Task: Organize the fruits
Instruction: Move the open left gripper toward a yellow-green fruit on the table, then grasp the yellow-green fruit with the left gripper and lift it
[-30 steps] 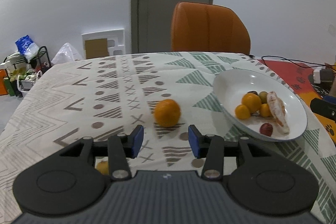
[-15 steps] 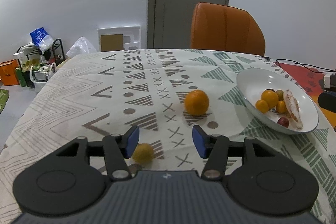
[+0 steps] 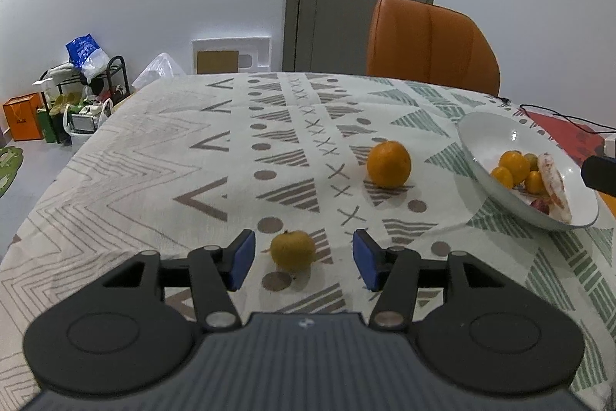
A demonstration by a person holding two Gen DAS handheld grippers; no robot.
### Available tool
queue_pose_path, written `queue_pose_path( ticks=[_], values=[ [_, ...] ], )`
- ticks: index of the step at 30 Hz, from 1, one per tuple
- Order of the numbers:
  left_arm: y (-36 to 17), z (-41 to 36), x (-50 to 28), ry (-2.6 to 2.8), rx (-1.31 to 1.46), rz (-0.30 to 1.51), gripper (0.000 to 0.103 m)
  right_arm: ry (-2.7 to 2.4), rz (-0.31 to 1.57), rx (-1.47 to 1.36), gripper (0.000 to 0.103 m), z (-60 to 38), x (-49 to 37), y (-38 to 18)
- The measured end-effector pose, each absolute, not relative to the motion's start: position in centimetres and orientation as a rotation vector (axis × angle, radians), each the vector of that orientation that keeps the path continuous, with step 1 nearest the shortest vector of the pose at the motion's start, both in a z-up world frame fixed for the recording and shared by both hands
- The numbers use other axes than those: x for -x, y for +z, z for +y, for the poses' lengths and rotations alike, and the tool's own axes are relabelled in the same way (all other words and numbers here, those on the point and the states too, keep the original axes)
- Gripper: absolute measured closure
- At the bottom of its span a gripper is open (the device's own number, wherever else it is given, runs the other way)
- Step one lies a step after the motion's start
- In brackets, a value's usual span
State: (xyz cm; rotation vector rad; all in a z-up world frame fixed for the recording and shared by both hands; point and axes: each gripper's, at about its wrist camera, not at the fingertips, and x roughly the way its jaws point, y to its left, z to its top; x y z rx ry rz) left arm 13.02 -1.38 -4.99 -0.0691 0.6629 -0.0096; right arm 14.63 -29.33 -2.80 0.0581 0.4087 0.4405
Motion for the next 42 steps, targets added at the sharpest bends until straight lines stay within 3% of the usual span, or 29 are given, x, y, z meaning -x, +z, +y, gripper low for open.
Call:
queue_pose_path(
  ticks=[10,13,15,32,42],
  values=[
    [-6.0,-0.3,-13.5,0.002,0.109,0.668,0.053,0.481,0.437,-0.033,0.000,-27.1,-15.3,-3.2],
    [-6.2,-0.1,-13.8,-0.002,0.123,0.665,0.062,0.494,0.446,-0.024,0.000,-26.4,-15.7,-3.4],
    [-6.4,0.1,-14.0,-0.011,0.141,0.663,0.077,0.501,0.454,-0.019,0.000,-25.8,-16.0,-3.5],
    [-4.7,4.4,-13.2,0.063,0.210,0.609,0.077,0.573,0.484,0.020,0.001,-22.0,-17.7,-3.8],
    [-4.2,6.2,-12.5,0.098,0.218,0.591,0.077,0.565,0.514,0.063,0.013,-19.6,-19.8,-4.3]
  ],
)
